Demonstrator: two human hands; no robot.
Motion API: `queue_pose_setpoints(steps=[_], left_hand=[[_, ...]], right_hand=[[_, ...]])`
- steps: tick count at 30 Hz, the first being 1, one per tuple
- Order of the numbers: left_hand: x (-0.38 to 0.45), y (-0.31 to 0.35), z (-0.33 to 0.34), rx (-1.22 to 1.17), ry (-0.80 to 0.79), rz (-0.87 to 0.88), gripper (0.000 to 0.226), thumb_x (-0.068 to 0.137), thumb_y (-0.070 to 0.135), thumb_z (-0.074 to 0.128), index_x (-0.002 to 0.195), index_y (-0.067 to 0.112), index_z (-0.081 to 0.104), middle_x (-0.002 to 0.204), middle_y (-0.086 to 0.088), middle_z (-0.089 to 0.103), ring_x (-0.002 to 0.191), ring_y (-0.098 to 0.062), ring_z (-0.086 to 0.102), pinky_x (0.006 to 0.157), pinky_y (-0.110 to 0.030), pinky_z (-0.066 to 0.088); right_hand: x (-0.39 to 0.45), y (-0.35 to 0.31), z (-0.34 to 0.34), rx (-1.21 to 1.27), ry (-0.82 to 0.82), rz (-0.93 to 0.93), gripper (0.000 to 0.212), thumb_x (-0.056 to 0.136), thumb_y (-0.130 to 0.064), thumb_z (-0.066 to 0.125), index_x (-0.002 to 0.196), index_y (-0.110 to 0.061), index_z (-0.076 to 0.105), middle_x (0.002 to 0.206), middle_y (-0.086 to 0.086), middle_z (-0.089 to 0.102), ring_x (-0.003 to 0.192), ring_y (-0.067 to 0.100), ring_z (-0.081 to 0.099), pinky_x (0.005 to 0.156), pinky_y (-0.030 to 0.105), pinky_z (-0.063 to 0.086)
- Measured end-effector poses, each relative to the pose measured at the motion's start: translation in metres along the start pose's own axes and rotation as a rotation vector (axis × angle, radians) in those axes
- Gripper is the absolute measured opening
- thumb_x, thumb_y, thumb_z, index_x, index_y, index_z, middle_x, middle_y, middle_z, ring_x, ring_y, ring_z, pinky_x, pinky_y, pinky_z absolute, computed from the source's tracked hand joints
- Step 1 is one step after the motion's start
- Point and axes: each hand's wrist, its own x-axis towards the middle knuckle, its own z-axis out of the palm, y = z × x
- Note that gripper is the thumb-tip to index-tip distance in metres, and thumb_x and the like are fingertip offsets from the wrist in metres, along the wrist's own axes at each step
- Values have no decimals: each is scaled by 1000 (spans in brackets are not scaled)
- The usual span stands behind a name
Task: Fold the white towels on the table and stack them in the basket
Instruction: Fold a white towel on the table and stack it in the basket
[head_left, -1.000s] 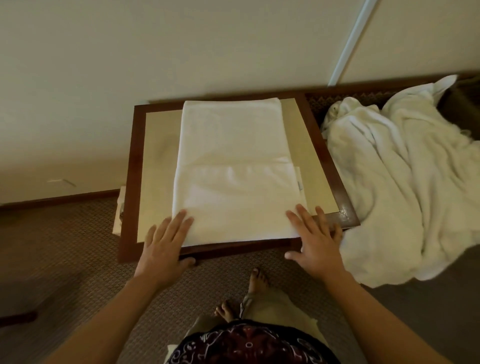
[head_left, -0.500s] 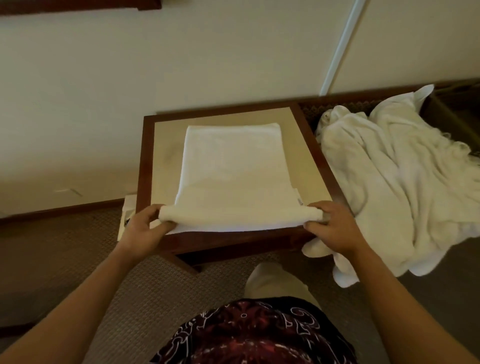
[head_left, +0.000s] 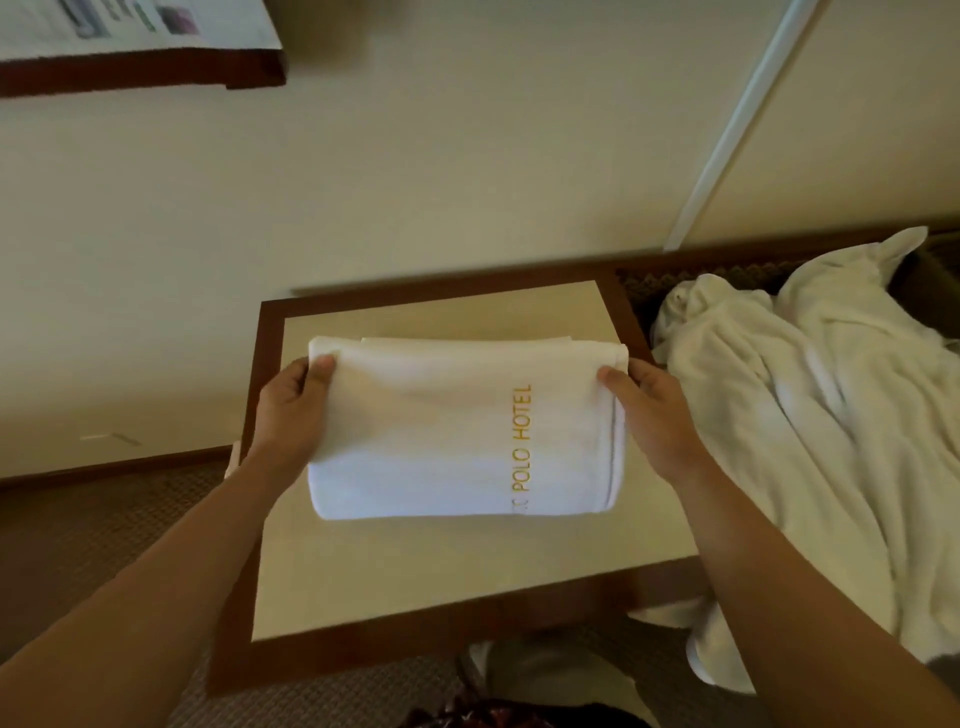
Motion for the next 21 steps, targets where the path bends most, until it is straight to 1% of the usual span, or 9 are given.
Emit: queue_pose_setpoints(steps=[2,4,6,8,10,12,15,18,21], left_hand=[[39,-2,21,103,1,-19,40,105,50,48,90,17,65,80,-1,58,71,-18,52,65,-34,42],[67,-10,41,219,-54,-40,46,105,53,44,106,13,66,90,-3,62,81,-23,58,67,-35,44],[82,-24,57,372,-99,-42,48,102,57,48,124,17,61,105,-1,64,95,-28,61,79,-39,48],[84,-29,69,461,-68,-20,52,98,58,54,132,19,58,117,-6,65,104,-28,59,89,-44,47],[93,-26,76,501,-57,-3,54,98,57,56,136,19,56,126,-9,64,112,-31,59,91,-42,44],[105,-19,78,590,-58,29,58,98,57,57,142,19,51,134,-11,61,121,-35,56,96,-44,41],[104,-5,83,696,-11,111,57,99,48,58,148,23,43,152,-9,46,138,-36,41,113,-54,30],[65,5,88,634,3,235,46,97,35,62,139,22,51,150,-4,46,138,-32,40,112,-54,30],[16,-6,77,563,35,271,42,91,23,67,131,22,55,147,-3,48,137,-31,40,111,-56,30]], right_hand=[[45,13,11,-46,30,60,14,101,-20,61,93,-19,73,88,-7,74,83,8,69,74,27,50],[81,33,22,-166,31,122,17,102,-28,59,102,-15,70,98,-2,72,94,16,69,79,33,51],[99,53,33,-325,63,124,26,103,-34,55,113,-13,66,104,0,68,102,24,66,80,32,43],[99,66,40,-361,133,86,34,104,-39,51,125,-14,61,107,-3,66,102,20,64,81,29,41],[93,69,45,-369,182,87,45,105,-43,49,143,-19,48,108,-6,66,98,15,62,82,29,44],[87,66,48,-378,214,117,52,106,-43,46,153,-22,37,98,-7,65,90,15,62,79,30,45],[75,55,53,-367,266,201,52,106,-40,46,154,-24,35,99,-1,65,95,25,65,79,31,44],[51,52,50,-328,276,319,48,103,-35,48,150,-25,38,118,9,65,107,32,64,82,32,44],[5,50,42,-392,133,407,39,101,-32,50,138,-21,41,116,11,66,95,31,66,75,37,51]])
